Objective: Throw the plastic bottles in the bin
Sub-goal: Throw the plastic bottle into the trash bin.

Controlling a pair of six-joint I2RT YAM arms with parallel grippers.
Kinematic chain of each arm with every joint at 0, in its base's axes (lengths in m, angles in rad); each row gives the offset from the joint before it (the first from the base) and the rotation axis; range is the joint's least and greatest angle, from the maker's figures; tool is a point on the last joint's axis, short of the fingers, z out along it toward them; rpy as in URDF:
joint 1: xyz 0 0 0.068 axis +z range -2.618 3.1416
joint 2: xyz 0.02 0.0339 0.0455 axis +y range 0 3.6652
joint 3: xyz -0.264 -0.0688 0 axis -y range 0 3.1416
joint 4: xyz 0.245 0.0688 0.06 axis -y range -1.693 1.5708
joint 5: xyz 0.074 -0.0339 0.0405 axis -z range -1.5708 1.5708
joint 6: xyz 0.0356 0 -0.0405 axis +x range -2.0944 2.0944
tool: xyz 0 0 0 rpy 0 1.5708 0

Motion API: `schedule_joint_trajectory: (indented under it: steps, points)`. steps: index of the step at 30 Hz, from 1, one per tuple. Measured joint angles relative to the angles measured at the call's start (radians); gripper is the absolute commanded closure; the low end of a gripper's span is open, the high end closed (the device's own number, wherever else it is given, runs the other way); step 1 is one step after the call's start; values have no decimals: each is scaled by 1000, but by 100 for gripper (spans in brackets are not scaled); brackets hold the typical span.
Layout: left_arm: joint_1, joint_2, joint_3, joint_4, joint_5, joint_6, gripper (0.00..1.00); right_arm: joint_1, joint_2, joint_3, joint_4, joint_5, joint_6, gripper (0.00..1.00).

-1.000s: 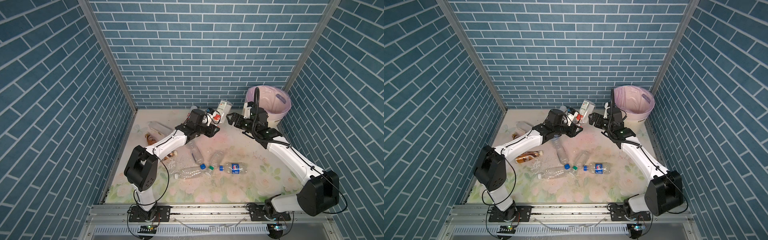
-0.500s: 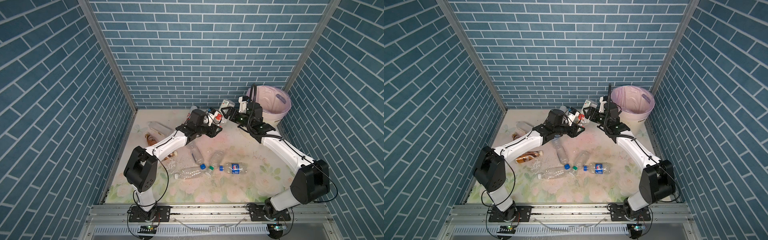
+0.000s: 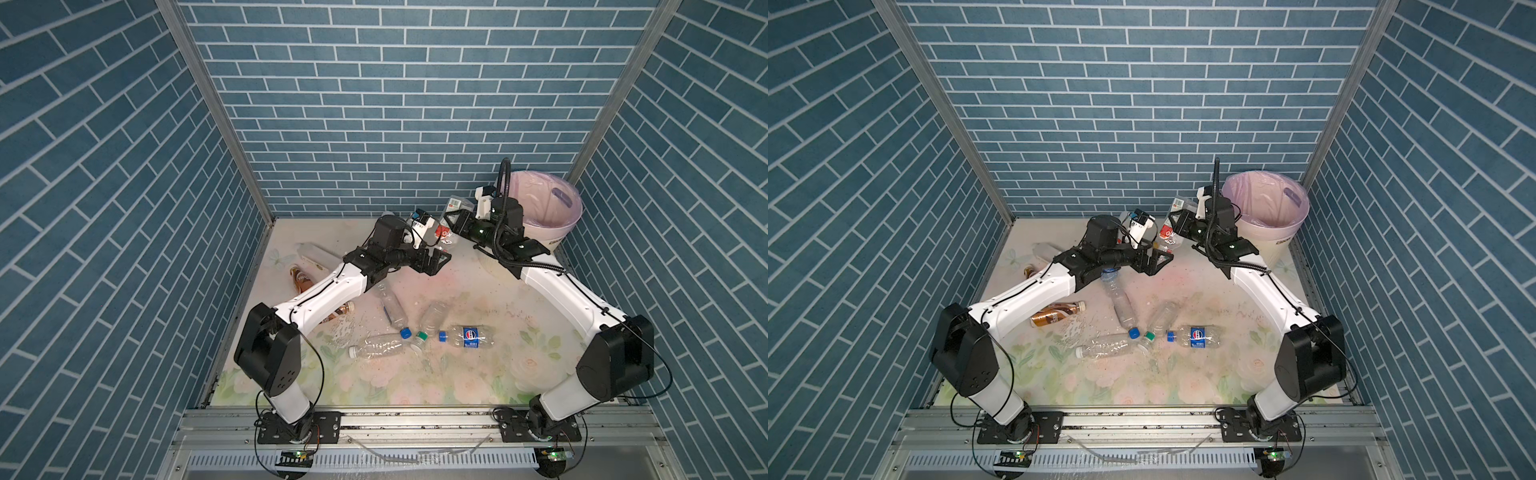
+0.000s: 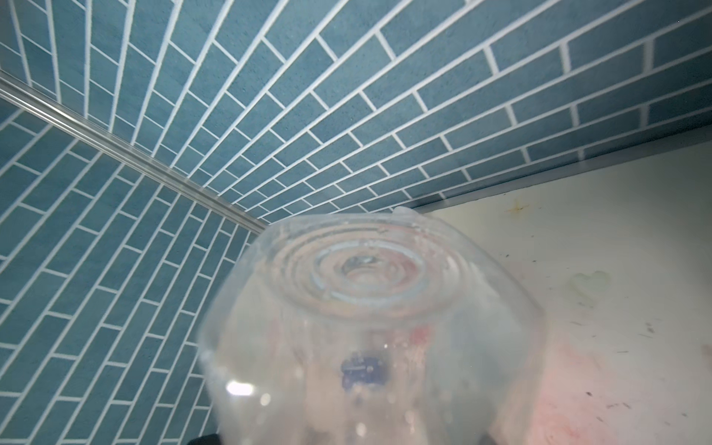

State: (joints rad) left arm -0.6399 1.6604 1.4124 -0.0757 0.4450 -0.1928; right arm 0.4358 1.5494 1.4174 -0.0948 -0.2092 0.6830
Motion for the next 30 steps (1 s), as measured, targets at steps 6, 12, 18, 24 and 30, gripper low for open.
schedule_joint_trajectory:
  steps: [6,12,18,24,30]
  points:
    - [0,-30,114,-64,-42,43,1,0,-87,195,-173,183,-163,64]
    - [0,-49,252,-114,-74,112,1,0,-175,418,-253,425,-373,66]
    - [0,-66,284,-112,-88,150,1,-1,-197,624,-264,595,-562,66]
    - [0,-60,293,-114,-90,167,1,-20,-156,753,-255,707,-686,67]
    - [0,-57,293,-114,-88,165,1,-172,112,1036,-472,787,-621,54]
